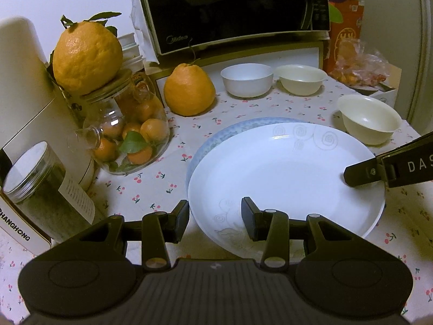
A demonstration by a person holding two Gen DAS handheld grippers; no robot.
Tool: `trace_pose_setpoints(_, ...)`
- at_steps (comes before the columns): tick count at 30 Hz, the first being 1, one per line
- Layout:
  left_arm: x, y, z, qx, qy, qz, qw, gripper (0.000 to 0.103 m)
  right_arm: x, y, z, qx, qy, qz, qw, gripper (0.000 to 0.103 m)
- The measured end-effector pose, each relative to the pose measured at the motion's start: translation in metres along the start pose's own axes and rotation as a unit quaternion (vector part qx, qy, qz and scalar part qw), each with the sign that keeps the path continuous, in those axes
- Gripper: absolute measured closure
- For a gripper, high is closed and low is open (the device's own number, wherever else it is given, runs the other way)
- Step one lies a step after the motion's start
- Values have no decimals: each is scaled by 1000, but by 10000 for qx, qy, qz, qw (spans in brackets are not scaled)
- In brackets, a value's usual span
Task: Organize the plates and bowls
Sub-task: 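Lower the white plate onto the blue plate stack with both grippers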
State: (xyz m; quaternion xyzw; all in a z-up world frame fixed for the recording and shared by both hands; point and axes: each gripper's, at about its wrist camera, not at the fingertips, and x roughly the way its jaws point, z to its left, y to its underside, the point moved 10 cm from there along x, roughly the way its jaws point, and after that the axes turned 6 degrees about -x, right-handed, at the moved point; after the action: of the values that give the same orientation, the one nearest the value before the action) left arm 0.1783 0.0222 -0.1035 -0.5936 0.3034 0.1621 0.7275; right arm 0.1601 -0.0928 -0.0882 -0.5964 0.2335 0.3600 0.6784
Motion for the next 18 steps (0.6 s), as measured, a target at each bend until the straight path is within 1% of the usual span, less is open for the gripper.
trace_pose_setpoints(10, 5, -2, -1, -57, -101, -3, 9999, 64, 3, -2, -2, -46, 8, -39, 10000, 81)
trace_pose_setpoints(13, 6, -1, 0, -58, -139, 4, 9999, 64, 4, -2, -1, -96, 22, -33, 9999, 79)
trace_pose_setpoints(18, 8, -2, 1, -78, -153, 24, 9999, 64, 5, -2, -1, -118, 69, -17, 9999, 79)
